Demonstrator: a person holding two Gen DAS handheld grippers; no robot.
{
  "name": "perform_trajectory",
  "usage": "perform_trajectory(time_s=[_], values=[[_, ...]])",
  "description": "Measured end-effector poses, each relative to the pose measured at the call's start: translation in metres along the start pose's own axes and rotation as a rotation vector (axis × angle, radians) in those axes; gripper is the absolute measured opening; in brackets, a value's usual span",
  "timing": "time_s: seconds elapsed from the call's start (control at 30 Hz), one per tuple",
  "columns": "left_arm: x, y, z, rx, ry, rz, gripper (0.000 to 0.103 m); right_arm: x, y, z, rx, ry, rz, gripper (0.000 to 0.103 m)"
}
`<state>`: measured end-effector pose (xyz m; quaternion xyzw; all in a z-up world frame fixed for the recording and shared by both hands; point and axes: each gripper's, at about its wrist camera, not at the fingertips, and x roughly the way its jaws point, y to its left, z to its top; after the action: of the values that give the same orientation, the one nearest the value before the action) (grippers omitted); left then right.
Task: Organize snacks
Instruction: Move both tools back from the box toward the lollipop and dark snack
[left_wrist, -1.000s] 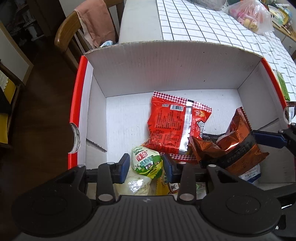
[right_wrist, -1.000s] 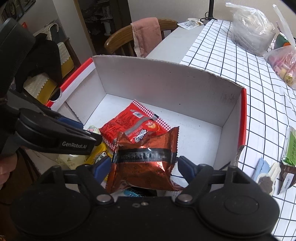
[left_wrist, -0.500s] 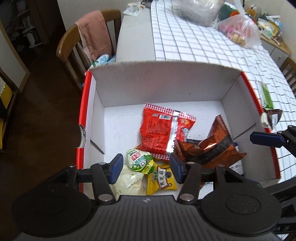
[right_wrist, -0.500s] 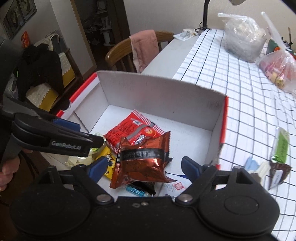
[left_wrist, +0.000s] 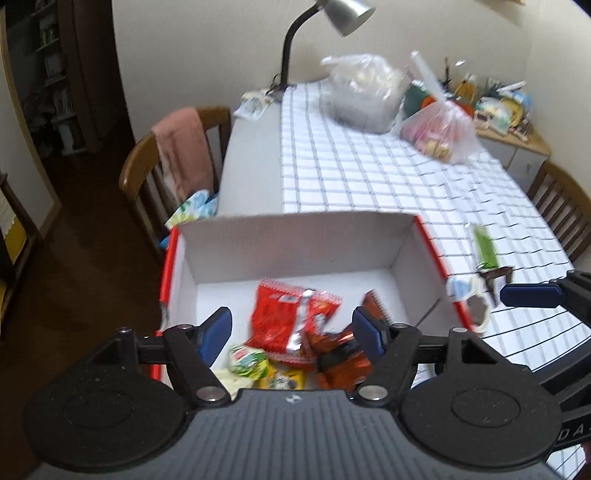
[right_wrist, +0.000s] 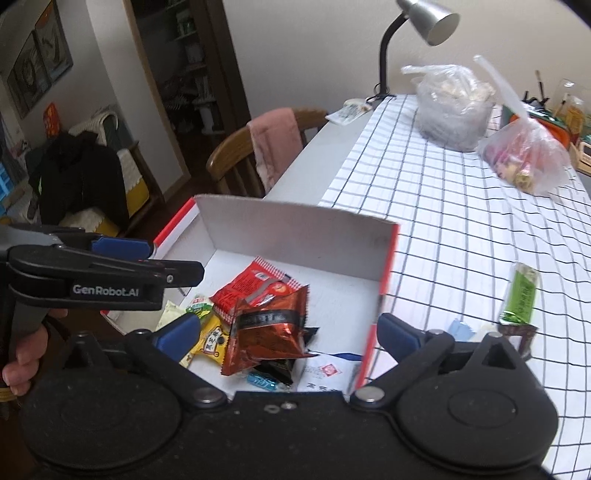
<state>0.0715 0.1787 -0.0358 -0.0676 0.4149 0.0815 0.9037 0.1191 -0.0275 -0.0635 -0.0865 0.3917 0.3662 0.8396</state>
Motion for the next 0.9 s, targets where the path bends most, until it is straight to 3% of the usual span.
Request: perform_trajectory(time_s=[0.5, 0.9], values=[[-0.010, -0.099, 0.006, 0.037, -0.063, -0.086, 0.078, -0.068, -0.104, -0.016, 0.058, -0.091, -0.038, 0.103], [0.015, -0.200, 0.003, 0.072, -0.026, -0.130, 0.078, -0.083, -0.206, -0.033, 0.083, -0.050, -0.084, 0.103]])
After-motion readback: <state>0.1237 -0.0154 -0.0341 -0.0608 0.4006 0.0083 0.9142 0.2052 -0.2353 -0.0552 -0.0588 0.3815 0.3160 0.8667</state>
